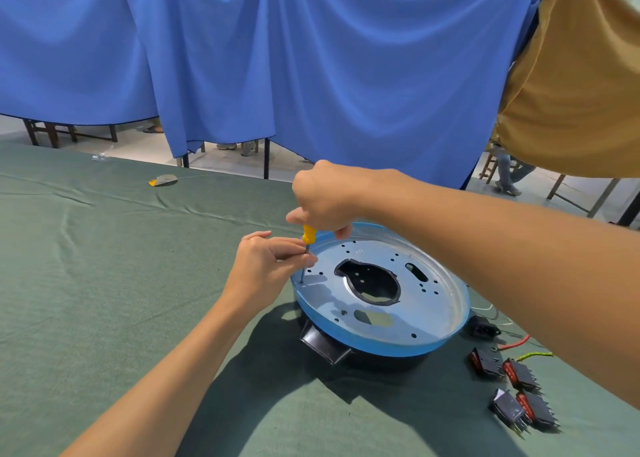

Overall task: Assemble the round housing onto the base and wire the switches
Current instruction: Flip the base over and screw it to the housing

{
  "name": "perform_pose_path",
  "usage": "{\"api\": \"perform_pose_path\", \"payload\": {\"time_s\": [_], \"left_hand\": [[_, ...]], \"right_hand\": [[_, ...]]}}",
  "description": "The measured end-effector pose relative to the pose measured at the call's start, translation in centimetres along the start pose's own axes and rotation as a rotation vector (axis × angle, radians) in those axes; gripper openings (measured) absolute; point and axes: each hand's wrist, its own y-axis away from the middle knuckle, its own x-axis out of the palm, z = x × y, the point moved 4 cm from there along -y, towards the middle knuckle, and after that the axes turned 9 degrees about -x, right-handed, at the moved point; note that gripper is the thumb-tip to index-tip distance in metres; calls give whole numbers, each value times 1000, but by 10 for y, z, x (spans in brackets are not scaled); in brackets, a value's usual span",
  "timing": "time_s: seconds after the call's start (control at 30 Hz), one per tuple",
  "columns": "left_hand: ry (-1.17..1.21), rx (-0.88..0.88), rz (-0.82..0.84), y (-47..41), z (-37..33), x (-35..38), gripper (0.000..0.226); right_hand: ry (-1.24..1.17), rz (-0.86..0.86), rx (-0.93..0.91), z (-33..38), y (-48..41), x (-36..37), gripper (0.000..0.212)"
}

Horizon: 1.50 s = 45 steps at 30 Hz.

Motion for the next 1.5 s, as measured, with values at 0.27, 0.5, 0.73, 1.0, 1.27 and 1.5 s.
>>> {"api": "perform_pose_path", "payload": {"time_s": [0.27, 0.5, 0.73, 1.0, 1.27, 1.5], "left_hand": [[-39, 25, 8, 3, -4, 2, 5], [-26, 16, 142, 2, -4, 3, 13], [-33, 12, 81, 4, -8, 2, 10], [262, -125, 205, 8, 7, 5, 24], [81, -849, 219, 5, 32, -3, 56], [-100, -867, 418, 18, 8, 14, 19]], "right_hand": [[-60, -86, 35, -6, 0, 3, 43], [-3, -67, -40, -2, 0, 0, 20], [-97, -1, 28, -1, 4, 2, 38], [-187, -96, 137, -2, 16, 4, 28], [-834, -607, 628, -62, 79, 17, 24], [-1490, -602, 688, -36, 91, 91, 11]]}}
